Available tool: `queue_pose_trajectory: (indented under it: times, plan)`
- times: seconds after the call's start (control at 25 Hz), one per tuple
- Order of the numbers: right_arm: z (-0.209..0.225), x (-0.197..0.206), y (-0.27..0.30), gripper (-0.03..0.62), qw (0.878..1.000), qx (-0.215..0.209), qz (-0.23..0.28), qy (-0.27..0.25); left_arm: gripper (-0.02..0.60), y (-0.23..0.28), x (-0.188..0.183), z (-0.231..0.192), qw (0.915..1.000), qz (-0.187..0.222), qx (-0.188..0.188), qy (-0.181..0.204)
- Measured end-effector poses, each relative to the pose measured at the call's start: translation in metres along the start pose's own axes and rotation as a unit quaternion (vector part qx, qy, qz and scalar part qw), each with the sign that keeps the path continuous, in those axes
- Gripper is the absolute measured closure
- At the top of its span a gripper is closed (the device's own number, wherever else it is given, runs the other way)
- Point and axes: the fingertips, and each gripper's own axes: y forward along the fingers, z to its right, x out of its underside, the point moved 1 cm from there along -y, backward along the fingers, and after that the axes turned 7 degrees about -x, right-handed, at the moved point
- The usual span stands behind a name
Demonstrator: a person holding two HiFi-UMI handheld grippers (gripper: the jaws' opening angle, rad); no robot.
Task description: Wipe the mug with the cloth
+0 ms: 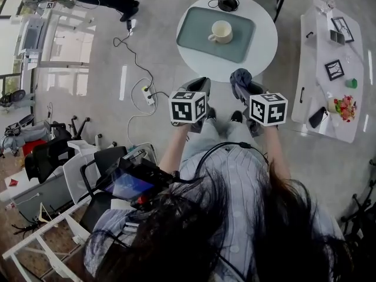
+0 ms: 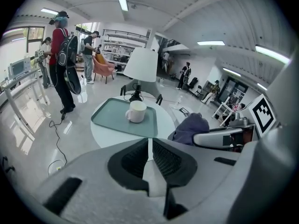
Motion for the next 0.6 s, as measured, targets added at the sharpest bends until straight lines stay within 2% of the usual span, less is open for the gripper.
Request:
queue_pose_trajectory:
  times: [0.28, 0.6]
  plan:
    - [-0.021, 0.019, 0.003, 0.496, 1.0, -0.005, -0.008, -0.012, 0.54, -0.026, 0.022, -0.006, 0.9998, 0.011, 0.0, 0.014]
    - [-0.083, 0.055, 0.011, 0.496, 1.0, -0.009, -0.008, -0.025, 0.54, -0.075, 0.065, -0.025, 0.9995, 0.021, 0.015, 0.018]
